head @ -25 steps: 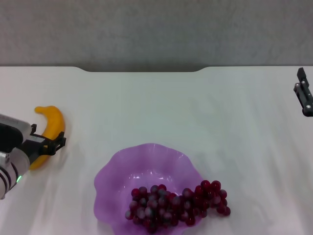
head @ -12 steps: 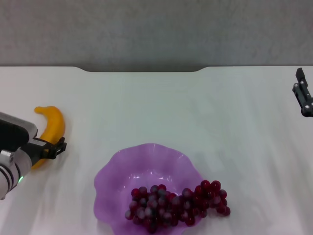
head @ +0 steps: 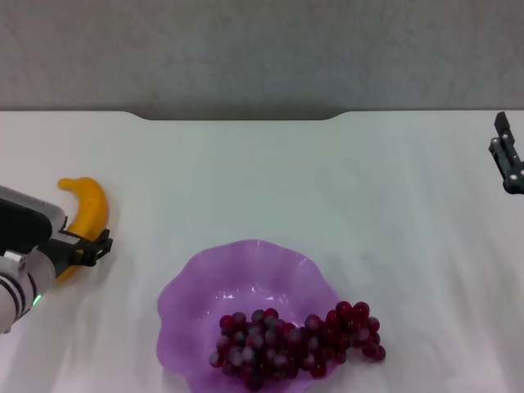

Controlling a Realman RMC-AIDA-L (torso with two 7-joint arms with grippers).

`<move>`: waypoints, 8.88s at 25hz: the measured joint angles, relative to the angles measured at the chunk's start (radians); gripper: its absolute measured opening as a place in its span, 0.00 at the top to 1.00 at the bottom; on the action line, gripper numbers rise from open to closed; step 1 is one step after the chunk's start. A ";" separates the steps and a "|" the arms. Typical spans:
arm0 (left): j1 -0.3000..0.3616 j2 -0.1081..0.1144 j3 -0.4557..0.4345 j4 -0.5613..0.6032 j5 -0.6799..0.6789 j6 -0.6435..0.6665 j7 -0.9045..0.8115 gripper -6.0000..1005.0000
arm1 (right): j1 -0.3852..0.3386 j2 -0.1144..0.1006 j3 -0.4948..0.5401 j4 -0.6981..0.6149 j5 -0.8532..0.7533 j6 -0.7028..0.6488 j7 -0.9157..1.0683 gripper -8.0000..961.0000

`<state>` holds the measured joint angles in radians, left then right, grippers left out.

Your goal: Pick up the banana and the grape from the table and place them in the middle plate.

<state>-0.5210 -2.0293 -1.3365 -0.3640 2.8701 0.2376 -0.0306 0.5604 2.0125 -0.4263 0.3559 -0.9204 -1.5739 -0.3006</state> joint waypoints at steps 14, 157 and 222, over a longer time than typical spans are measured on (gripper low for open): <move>-0.001 -0.002 0.000 0.001 -0.002 -0.003 0.006 0.35 | 0.000 0.000 0.000 0.000 0.000 0.000 0.000 0.27; 0.617 0.106 0.233 -1.099 -0.292 0.360 0.135 0.13 | -0.057 -0.003 0.104 -0.023 0.024 0.054 0.015 0.30; 0.173 -0.003 -0.026 0.135 0.000 0.938 -0.095 0.96 | -0.104 -0.006 0.248 -0.156 0.015 0.233 0.377 0.99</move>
<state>-0.3475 -2.0326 -1.3621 -0.2285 2.8700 1.1760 -0.1259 0.4562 2.0063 -0.1779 0.2003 -0.9052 -1.3407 0.0764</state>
